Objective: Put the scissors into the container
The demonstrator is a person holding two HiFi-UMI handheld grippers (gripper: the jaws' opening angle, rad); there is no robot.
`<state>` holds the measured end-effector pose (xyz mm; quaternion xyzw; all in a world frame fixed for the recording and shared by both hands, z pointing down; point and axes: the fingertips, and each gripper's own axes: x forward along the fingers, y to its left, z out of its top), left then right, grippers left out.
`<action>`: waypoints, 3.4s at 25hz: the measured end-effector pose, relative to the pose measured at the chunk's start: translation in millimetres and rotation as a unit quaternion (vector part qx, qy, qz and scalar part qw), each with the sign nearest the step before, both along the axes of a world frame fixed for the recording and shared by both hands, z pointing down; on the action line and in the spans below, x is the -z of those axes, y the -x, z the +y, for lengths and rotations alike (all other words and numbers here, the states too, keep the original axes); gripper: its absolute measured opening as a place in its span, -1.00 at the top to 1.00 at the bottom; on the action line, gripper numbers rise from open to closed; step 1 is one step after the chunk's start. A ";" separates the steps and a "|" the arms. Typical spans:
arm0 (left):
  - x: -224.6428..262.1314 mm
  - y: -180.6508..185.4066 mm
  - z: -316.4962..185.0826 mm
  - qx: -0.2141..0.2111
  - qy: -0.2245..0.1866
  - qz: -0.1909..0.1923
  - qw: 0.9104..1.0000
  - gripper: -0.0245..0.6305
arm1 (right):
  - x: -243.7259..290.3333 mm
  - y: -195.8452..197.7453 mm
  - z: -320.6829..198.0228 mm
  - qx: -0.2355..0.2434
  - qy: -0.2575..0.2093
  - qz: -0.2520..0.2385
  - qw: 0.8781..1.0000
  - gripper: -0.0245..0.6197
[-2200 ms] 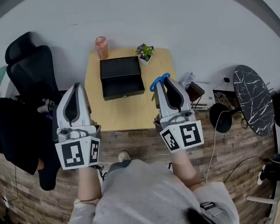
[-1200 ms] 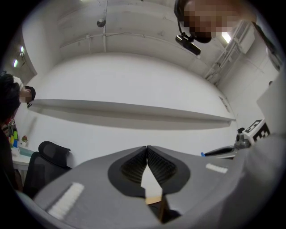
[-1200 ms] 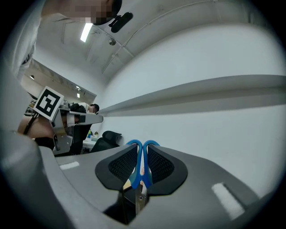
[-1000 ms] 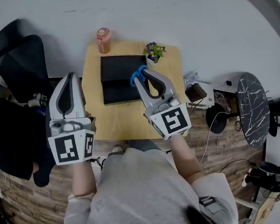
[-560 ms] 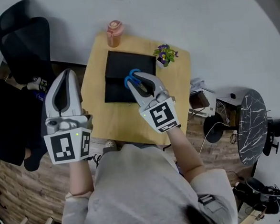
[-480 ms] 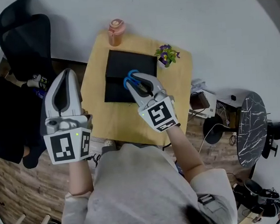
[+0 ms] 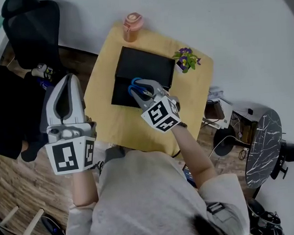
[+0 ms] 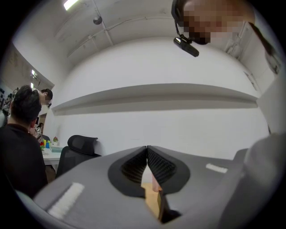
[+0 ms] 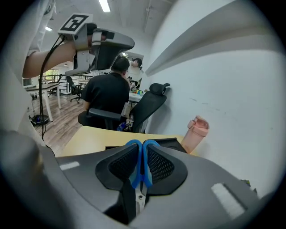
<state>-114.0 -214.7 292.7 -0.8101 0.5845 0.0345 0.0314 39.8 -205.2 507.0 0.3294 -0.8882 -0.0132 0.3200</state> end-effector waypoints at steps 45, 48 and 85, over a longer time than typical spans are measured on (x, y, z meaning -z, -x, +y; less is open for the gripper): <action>-33.7 28.6 23.0 0.065 0.055 -0.033 0.996 0.74 | -129.2 18.7 1.2 0.071 0.144 0.141 0.977 0.69; -31.0 30.2 23.6 0.060 0.048 -0.031 0.997 0.74 | -118.6 20.1 -0.4 0.055 0.136 0.125 0.981 0.69; 31.2 -57.8 11.5 -0.146 -0.042 -0.005 0.988 0.75 | 164.8 -79.1 43.2 -0.282 -0.147 -0.195 0.928 0.91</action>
